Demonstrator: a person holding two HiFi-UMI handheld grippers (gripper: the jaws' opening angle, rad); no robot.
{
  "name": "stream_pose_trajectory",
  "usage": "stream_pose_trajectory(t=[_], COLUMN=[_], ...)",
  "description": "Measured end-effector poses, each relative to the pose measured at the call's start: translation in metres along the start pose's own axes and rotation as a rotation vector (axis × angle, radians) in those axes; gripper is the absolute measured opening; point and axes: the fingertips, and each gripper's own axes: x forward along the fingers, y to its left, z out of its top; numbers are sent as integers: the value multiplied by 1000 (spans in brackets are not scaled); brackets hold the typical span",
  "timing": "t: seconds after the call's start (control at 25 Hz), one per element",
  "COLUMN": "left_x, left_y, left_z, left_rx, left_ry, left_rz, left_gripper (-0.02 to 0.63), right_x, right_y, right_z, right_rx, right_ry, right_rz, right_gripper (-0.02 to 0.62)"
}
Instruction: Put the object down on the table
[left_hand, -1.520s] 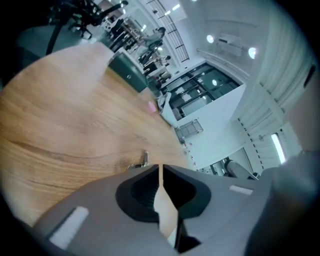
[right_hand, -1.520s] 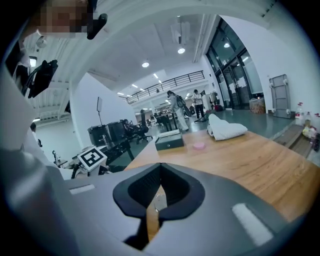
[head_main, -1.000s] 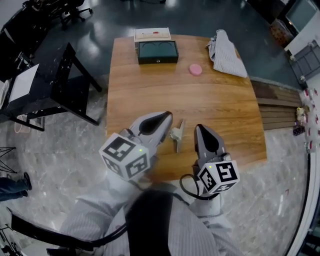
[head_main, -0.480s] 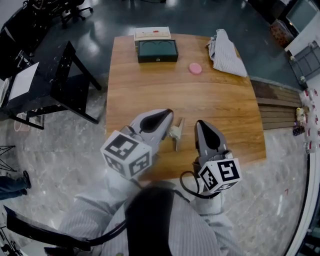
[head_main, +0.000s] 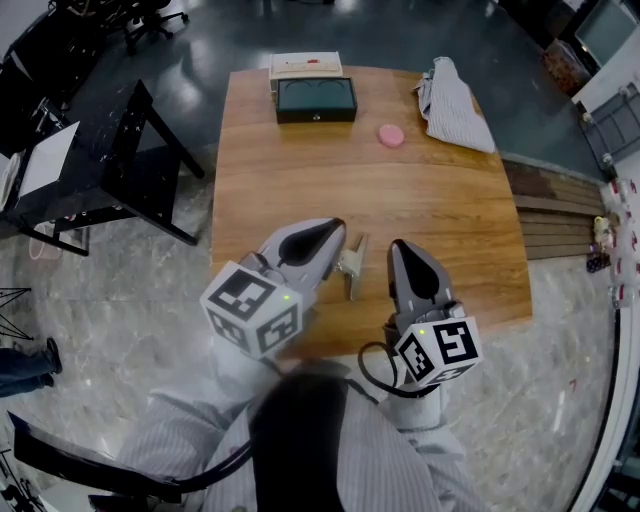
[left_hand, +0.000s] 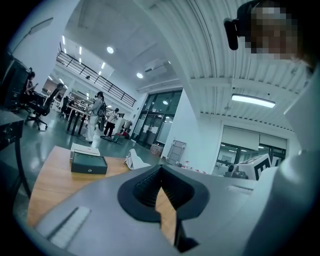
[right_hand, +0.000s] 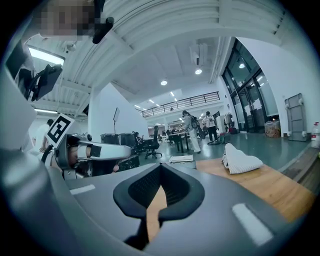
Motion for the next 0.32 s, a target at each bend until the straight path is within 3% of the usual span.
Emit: stream_pose_trajectory(t=[0.32], left_x=[2], left_y=[-5], left_z=[-3], left_rx=[-3], left_ry=[8], left_rz=[3], left_gripper=[0], right_x=[-4], right_y=[-1], right_z=[1], right_rx=[0], right_ry=[1], right_rz=[1], right_gripper=[12])
